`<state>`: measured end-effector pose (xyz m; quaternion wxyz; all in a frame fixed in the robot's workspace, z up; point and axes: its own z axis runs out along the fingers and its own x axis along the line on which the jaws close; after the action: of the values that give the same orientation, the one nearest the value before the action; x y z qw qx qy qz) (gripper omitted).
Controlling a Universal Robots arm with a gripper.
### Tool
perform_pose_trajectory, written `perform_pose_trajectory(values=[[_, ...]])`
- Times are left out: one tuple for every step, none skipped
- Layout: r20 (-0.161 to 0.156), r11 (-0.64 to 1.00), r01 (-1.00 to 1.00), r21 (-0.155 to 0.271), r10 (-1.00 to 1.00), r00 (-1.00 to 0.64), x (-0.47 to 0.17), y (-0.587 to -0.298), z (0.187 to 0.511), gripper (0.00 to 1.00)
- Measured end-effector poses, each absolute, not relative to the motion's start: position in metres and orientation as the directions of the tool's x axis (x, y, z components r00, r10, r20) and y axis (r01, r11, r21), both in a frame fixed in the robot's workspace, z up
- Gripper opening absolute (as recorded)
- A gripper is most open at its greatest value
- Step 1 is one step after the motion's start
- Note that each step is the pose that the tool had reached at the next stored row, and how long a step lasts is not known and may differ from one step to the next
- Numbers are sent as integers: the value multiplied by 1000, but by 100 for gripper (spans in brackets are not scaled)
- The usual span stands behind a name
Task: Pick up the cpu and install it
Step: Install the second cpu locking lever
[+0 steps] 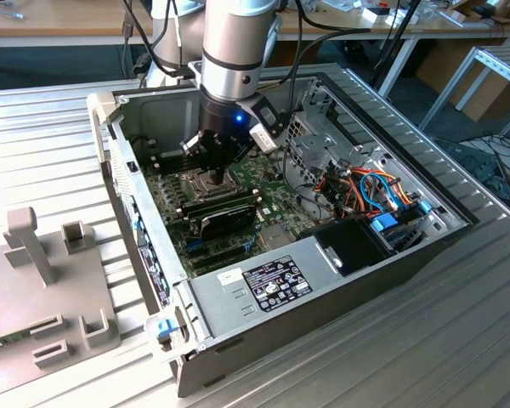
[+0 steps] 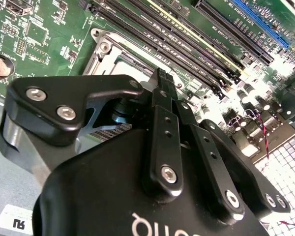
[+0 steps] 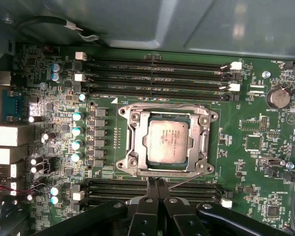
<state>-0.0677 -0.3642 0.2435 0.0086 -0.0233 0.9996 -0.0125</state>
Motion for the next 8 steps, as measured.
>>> perform_pose_trajectory(values=[[-17, 999, -46, -25, -47, -999, -68, -364, 243, 11], [-17, 999, -46, -25, -47, -999, -68, -364, 243, 11], [-17, 999, -46, -25, -46, -999, -69, -364, 243, 11], [-17, 999, -46, -25, -47, -999, -71, -364, 243, 11], [-17, 999, -46, -25, -47, -999, -71, -364, 242, 11], [-17, 999, -46, -25, -47, -999, -71, -364, 241, 11], [-17, 999, -46, -25, -47, -999, -71, -364, 240, 11], [-17, 999, -46, -25, -47, -999, -71, -364, 240, 11]])
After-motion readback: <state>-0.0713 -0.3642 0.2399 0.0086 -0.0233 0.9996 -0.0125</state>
